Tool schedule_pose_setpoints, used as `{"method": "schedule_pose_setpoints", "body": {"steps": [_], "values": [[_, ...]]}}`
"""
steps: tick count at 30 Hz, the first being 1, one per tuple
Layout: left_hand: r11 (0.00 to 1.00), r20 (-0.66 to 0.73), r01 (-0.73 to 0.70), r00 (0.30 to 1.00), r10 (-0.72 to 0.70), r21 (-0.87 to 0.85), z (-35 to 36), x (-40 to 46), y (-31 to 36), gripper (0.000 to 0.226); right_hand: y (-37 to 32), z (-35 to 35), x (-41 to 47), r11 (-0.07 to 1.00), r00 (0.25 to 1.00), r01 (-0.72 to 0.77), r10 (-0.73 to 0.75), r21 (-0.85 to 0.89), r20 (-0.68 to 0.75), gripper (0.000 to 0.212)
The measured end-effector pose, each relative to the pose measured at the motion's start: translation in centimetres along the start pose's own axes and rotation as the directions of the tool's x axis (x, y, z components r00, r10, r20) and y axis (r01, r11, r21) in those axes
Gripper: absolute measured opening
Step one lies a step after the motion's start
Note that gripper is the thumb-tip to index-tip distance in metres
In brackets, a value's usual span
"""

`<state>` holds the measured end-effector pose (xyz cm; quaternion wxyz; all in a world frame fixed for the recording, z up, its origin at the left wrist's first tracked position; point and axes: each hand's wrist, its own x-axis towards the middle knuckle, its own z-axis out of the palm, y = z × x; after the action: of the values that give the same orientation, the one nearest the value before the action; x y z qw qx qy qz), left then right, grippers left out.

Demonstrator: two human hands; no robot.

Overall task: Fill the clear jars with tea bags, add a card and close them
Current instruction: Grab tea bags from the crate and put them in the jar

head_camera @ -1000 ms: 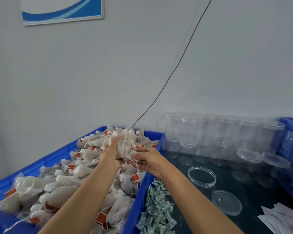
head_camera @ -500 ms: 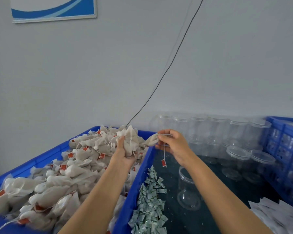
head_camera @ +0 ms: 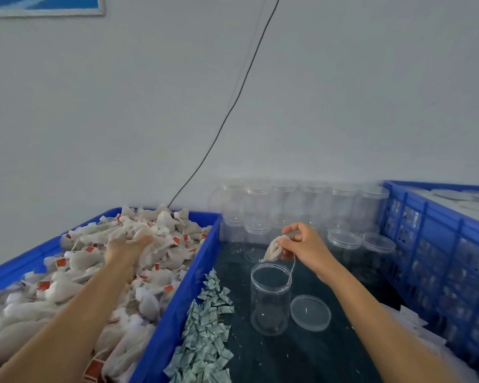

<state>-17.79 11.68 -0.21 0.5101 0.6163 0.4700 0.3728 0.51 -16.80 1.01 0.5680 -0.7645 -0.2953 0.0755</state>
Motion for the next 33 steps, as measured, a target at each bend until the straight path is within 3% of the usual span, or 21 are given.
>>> {"method": "schedule_pose_setpoints", "body": {"steps": [3, 7, 14, 17, 18, 20, 22, 24, 26, 29, 33], "values": [[0.902, 0.129, -0.289, 0.957, 0.261, 0.321, -0.9, 0.9, -0.2, 0.025, 0.4, -0.1, 0.4, 0.975, 0.996, 0.085, -0.088, -0.205, -0.006, 0.014], [0.654, 0.351, -0.536, 0.844, 0.405, 0.534, -1.5, 0.9, 0.4, 0.022, 0.7, 0.0, 0.5, 0.904, 0.984, 0.179, -0.159, -0.387, 0.084, 0.015], [0.502, 0.550, -0.687, 0.725, 0.415, 0.526, -2.6, -0.3, 1.3, 0.016, 1.5, 1.2, -0.1, 0.824, 0.975, 0.214, -0.146, -0.525, 0.168, 0.014], [0.511, 0.586, -0.696, 0.710, 0.390, 0.503, -2.9, -0.7, 1.6, 0.017, 1.0, 2.5, -0.4, 0.660, 0.971, 0.233, -0.199, -0.714, 0.133, 0.009], [0.523, 0.591, -0.693, 0.710, 0.382, 0.496, -3.0, -0.7, 1.7, 0.018, 0.6, 3.4, -0.5, 0.651, 0.956, 0.265, -0.276, -0.711, 0.103, 0.011], [0.544, 0.602, -0.690, 0.708, 0.371, 0.477, -3.1, -0.7, 1.6, 0.020, -0.8, 6.0, -1.1, 0.783, 0.932, 0.342, -0.354, -0.520, 0.080, 0.013], [0.569, 0.604, -0.693, 0.699, 0.382, 0.443, -3.3, -0.5, 1.4, 0.022, -2.2, 9.2, -1.6, 0.894, 0.933, 0.356, -0.322, -0.271, 0.160, 0.014], [0.604, 0.600, -0.694, 0.690, 0.404, 0.392, -3.6, -0.2, 1.0, 0.027, -3.1, 12.5, -1.7, 0.933, 0.919, 0.331, -0.286, -0.138, 0.272, 0.020], [0.635, 0.603, -0.700, 0.672, 0.431, 0.327, -4.1, 0.1, 0.5, 0.018, -3.8, 15.5, -1.7, 0.964, 0.904, 0.263, -0.231, -0.043, 0.361, 0.031], [0.644, 0.638, -0.720, 0.628, 0.446, 0.258, -5.0, 0.4, -0.4, 0.018, -4.3, 19.1, -1.6, 0.980, 0.901, 0.199, -0.177, -0.015, 0.397, 0.035], [0.639, 0.644, -0.711, 0.641, 0.418, 0.293, -5.6, 1.3, -2.7, 0.021, -3.9, 21.9, -1.5, 0.939, 0.908, 0.311, -0.249, -0.145, 0.335, 0.017]]}}
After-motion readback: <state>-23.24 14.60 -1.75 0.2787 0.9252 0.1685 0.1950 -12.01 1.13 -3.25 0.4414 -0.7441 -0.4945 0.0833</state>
